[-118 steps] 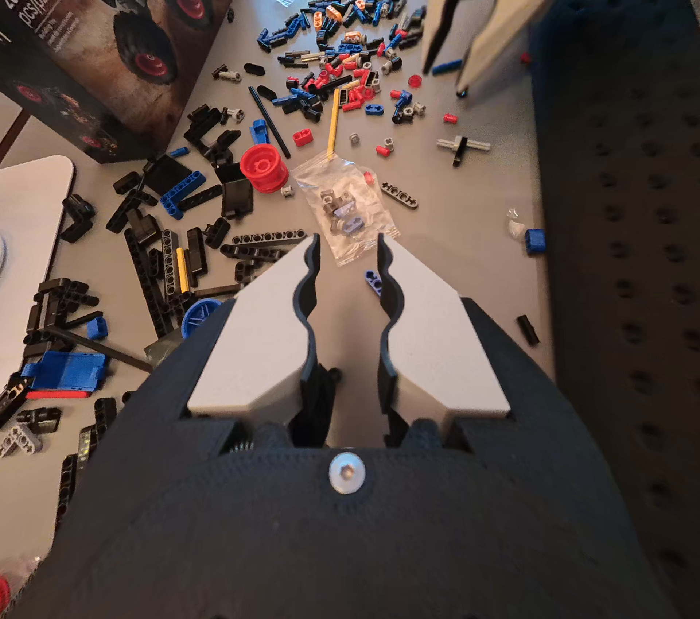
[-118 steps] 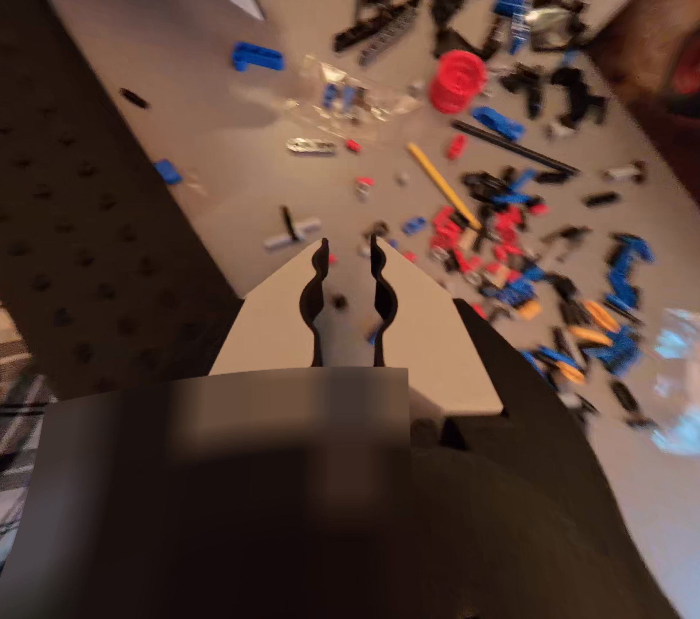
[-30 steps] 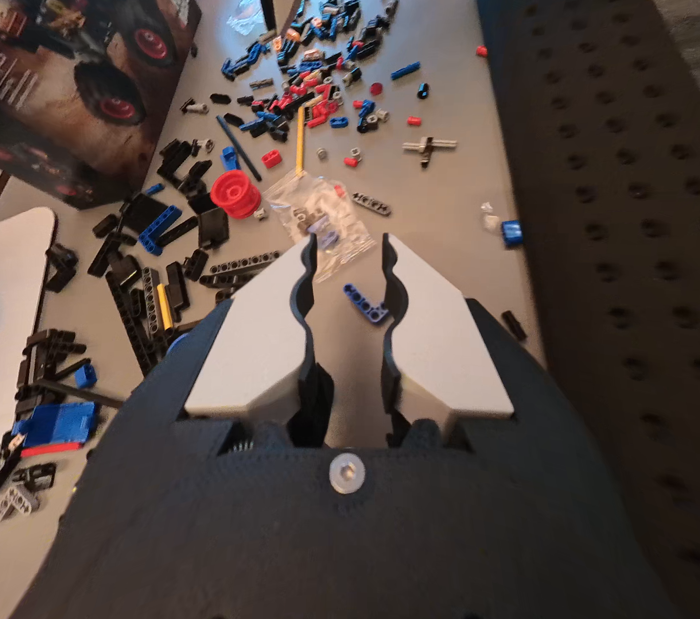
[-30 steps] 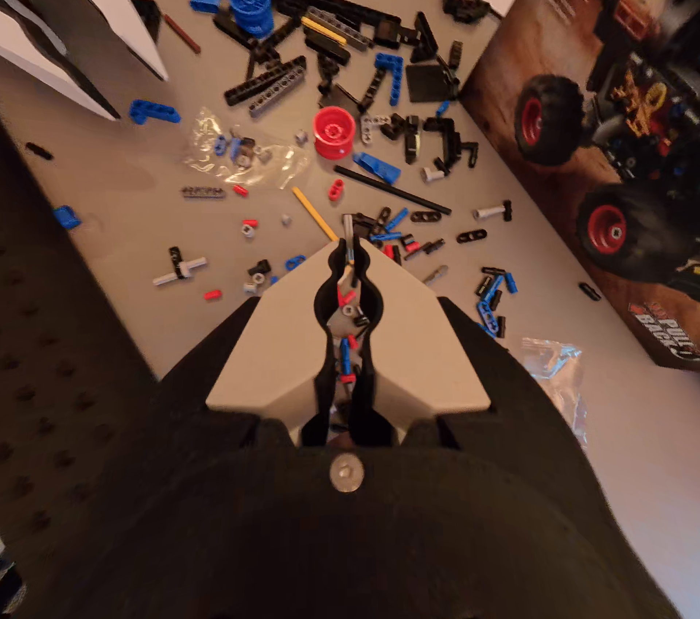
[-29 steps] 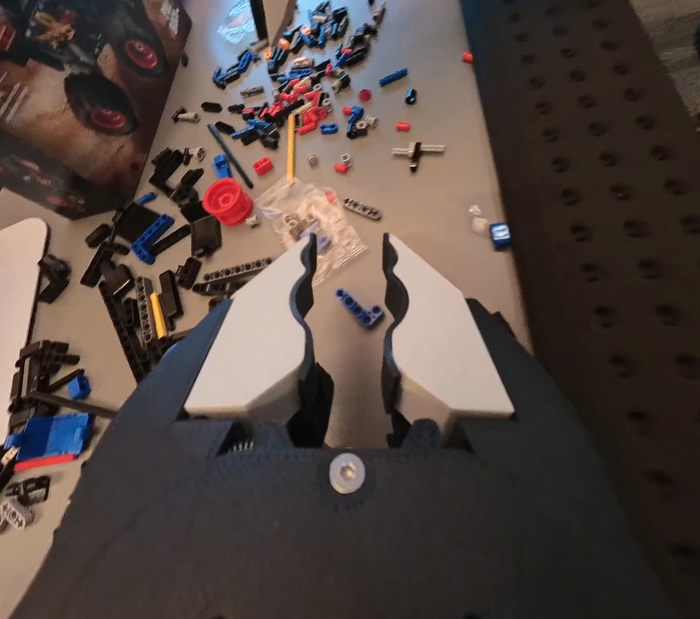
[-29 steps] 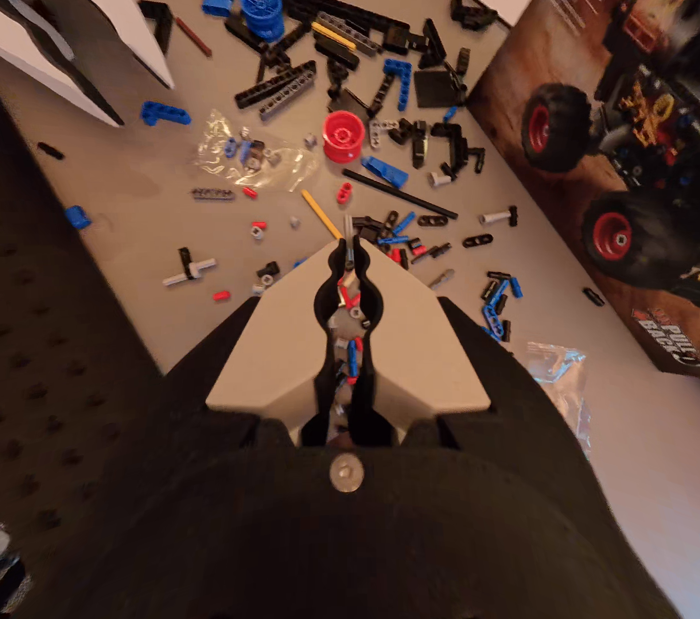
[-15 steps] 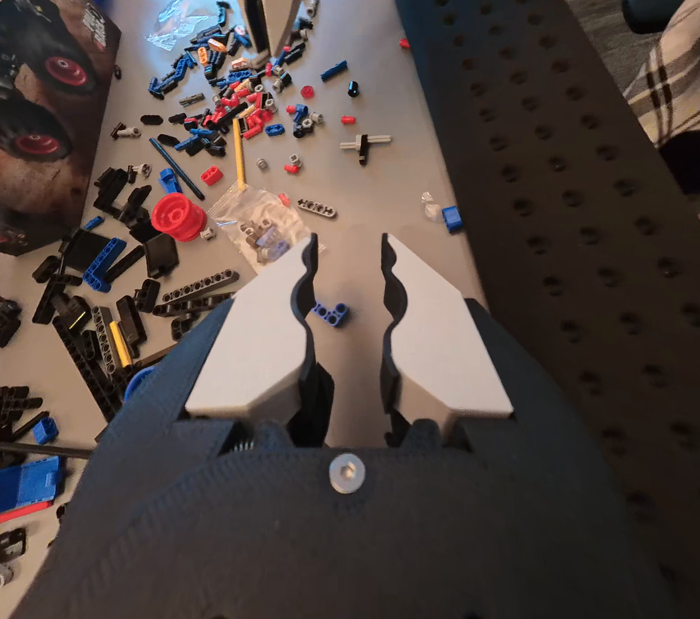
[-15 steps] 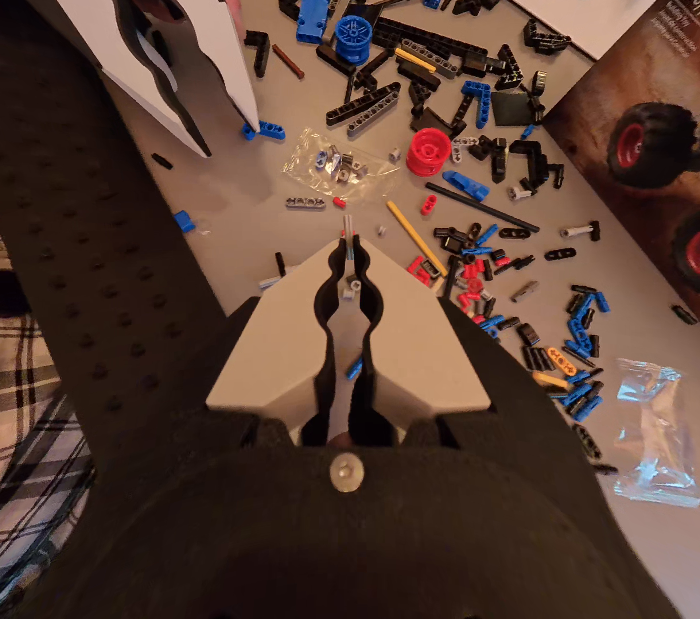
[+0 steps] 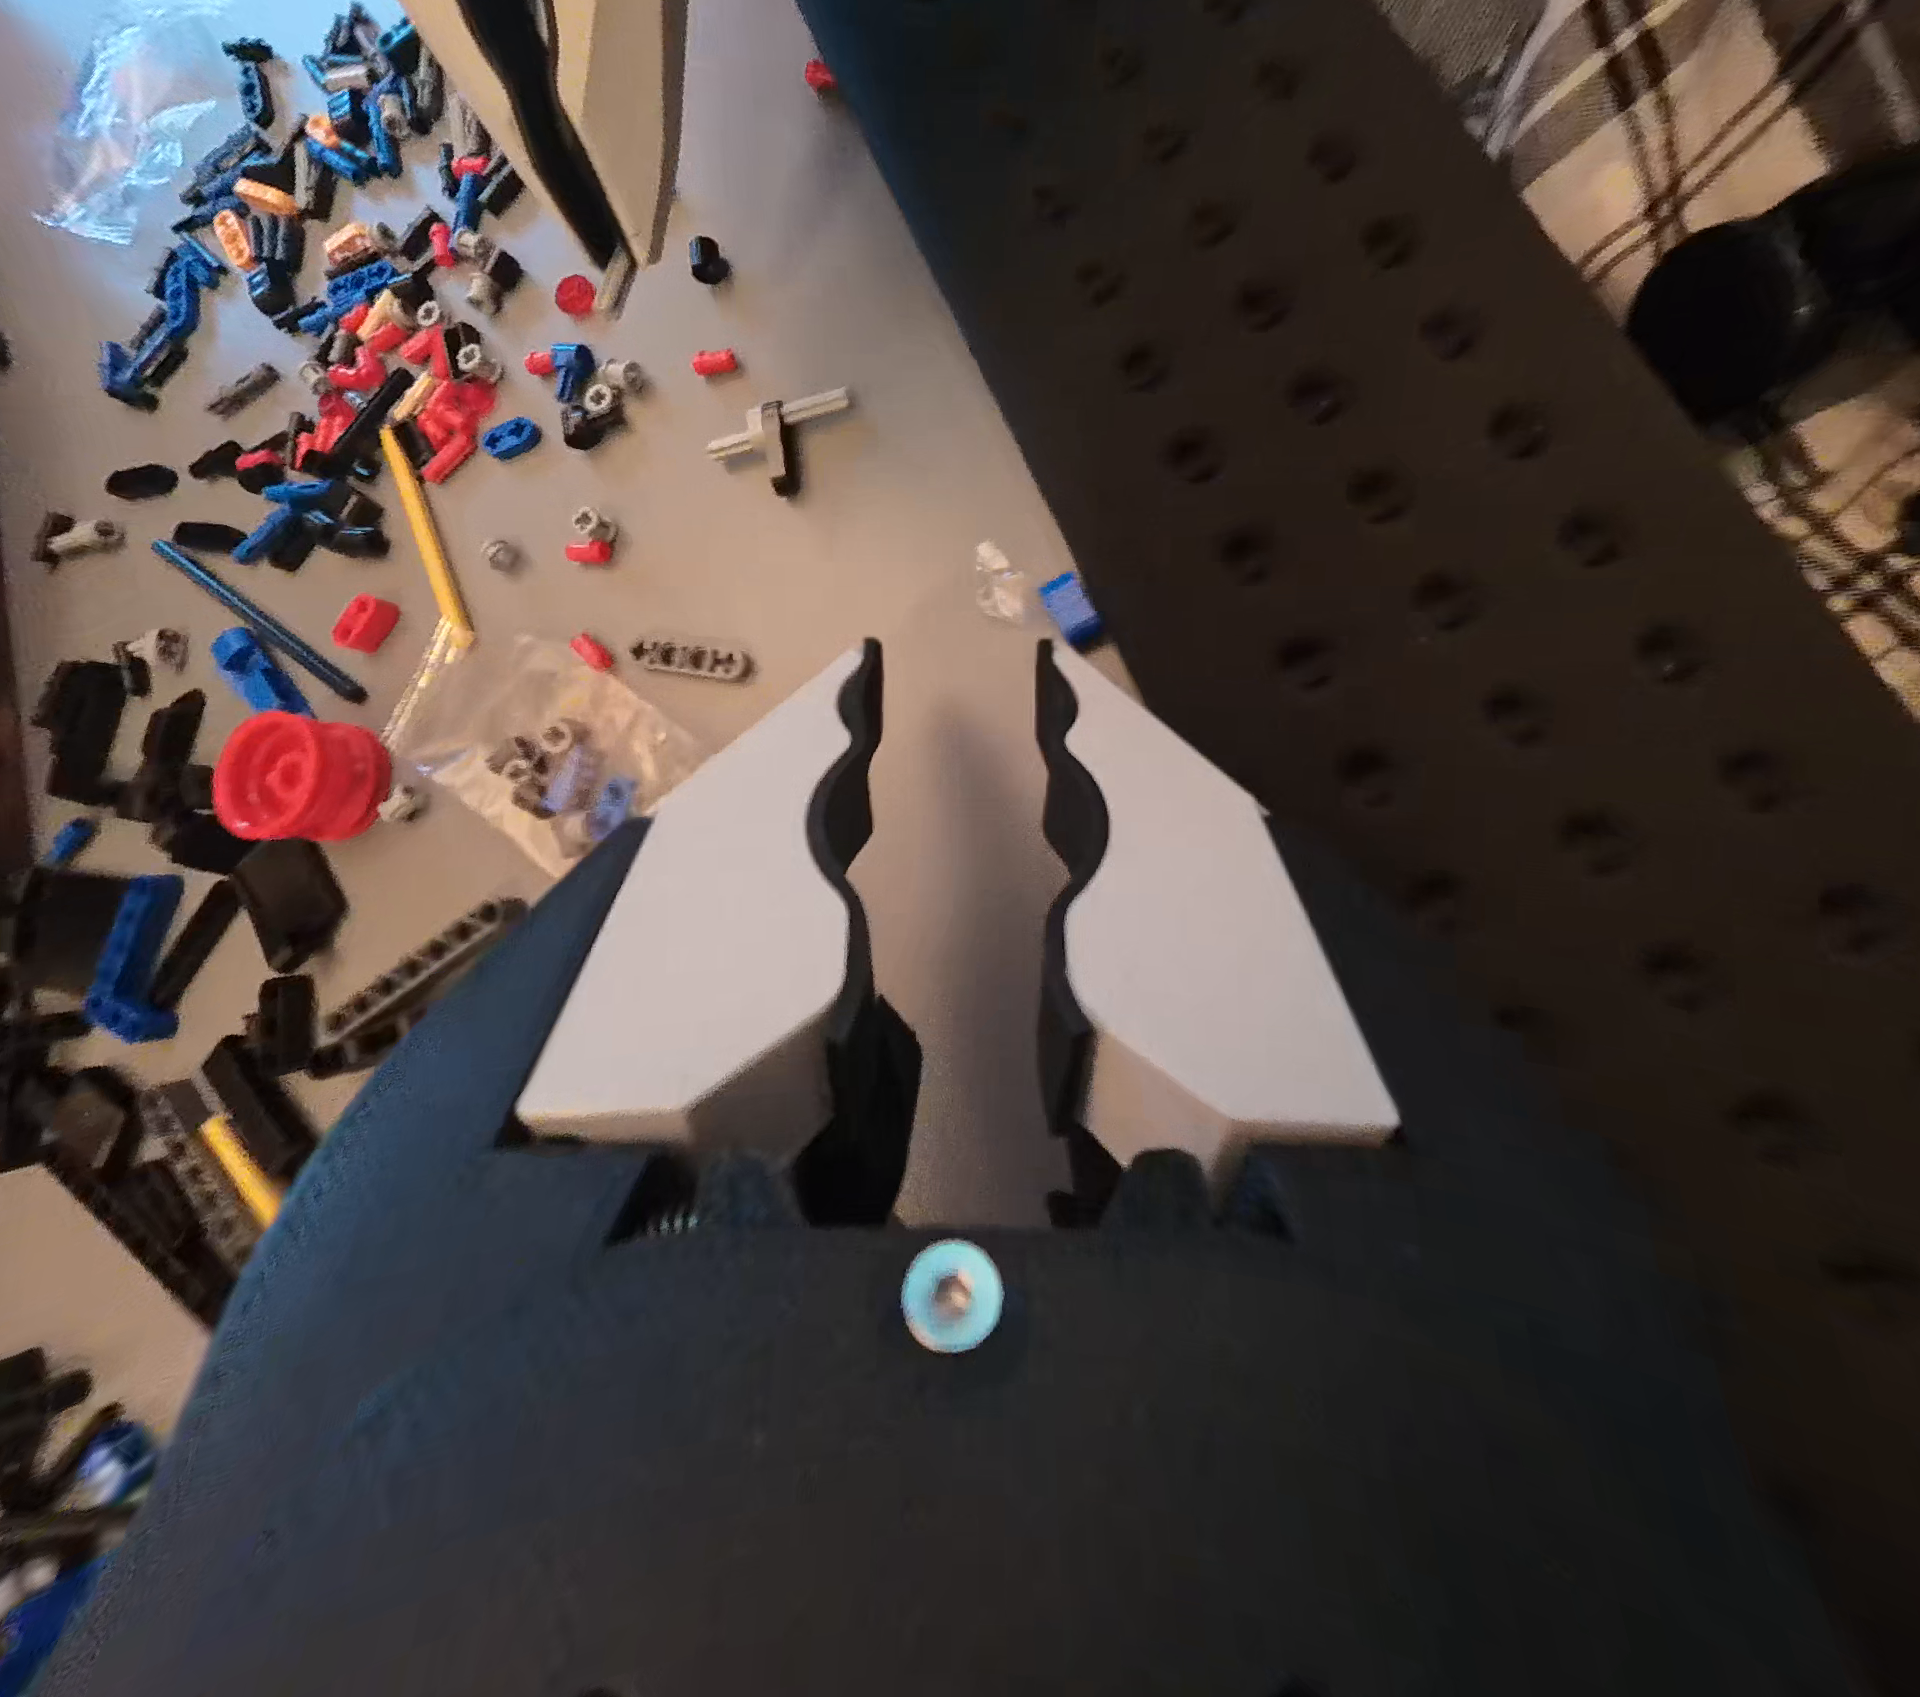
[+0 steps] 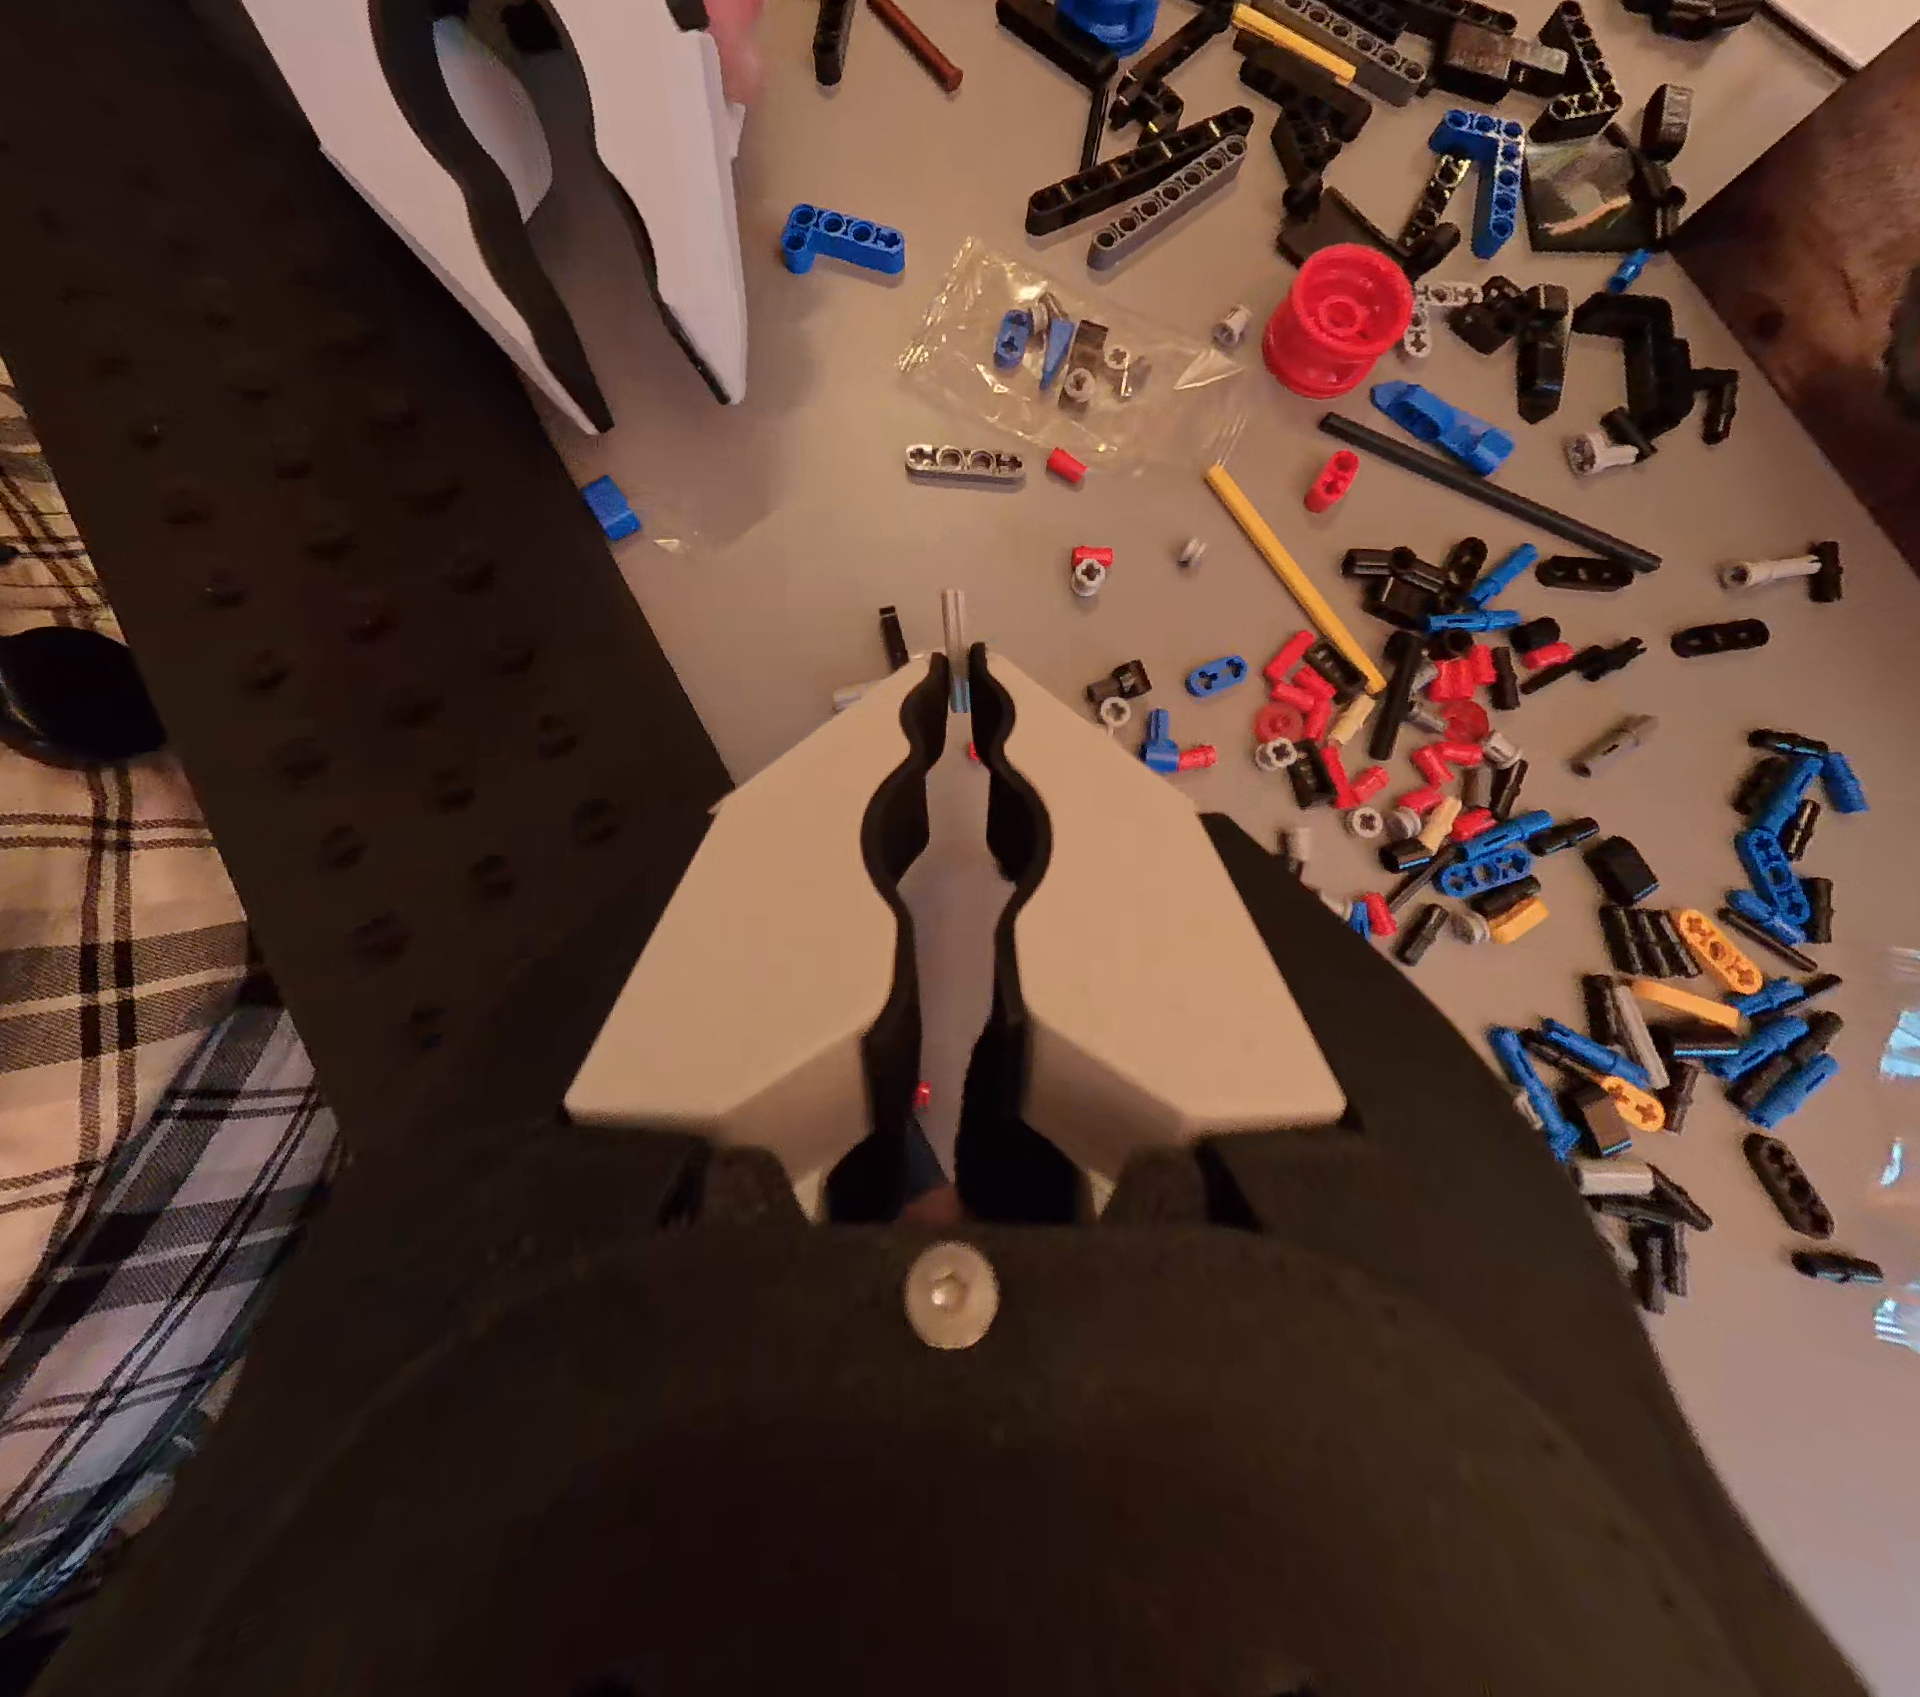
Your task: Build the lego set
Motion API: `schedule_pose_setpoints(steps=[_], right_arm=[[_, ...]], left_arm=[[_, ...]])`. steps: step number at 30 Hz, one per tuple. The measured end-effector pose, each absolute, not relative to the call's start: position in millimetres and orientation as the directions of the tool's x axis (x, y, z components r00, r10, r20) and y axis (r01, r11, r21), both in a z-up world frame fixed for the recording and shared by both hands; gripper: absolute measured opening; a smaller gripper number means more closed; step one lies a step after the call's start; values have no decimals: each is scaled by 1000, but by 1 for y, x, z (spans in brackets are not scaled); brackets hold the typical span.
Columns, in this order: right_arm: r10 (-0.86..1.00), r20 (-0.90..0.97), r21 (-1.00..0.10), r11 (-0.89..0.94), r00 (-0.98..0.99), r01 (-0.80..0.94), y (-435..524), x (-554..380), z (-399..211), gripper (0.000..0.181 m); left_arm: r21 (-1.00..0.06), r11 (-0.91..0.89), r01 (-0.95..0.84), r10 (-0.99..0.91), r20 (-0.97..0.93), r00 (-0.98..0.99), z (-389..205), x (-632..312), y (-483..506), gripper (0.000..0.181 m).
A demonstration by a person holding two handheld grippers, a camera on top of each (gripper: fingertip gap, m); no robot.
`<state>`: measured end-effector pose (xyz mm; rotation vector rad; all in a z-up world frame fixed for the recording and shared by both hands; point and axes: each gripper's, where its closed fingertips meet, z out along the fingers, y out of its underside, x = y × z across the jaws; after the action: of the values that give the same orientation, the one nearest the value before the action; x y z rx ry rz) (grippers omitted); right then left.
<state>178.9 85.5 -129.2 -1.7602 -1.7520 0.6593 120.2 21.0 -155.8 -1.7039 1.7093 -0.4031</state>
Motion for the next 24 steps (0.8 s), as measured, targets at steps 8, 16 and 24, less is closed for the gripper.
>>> schedule_pose_setpoints(steps=[8, 16, 24], right_arm=[[998, 44, -658, 0, 38, 753, 85, 193, -143, 3], [999, 21, -657, -9, 30, 754, 76, 196, -152, 3], [999, 7, -665, -19, 32, 746, 77, 201, -157, 2]], left_arm=[[-640, 99, -762, -939, -313, 140, -148, 150, 64, 29], [-558, 41, -829, -965, -239, 113, -170, 161, 59, 17], [-619, -35, -785, -971, -166, 174, -162, 155, 72, 19]])
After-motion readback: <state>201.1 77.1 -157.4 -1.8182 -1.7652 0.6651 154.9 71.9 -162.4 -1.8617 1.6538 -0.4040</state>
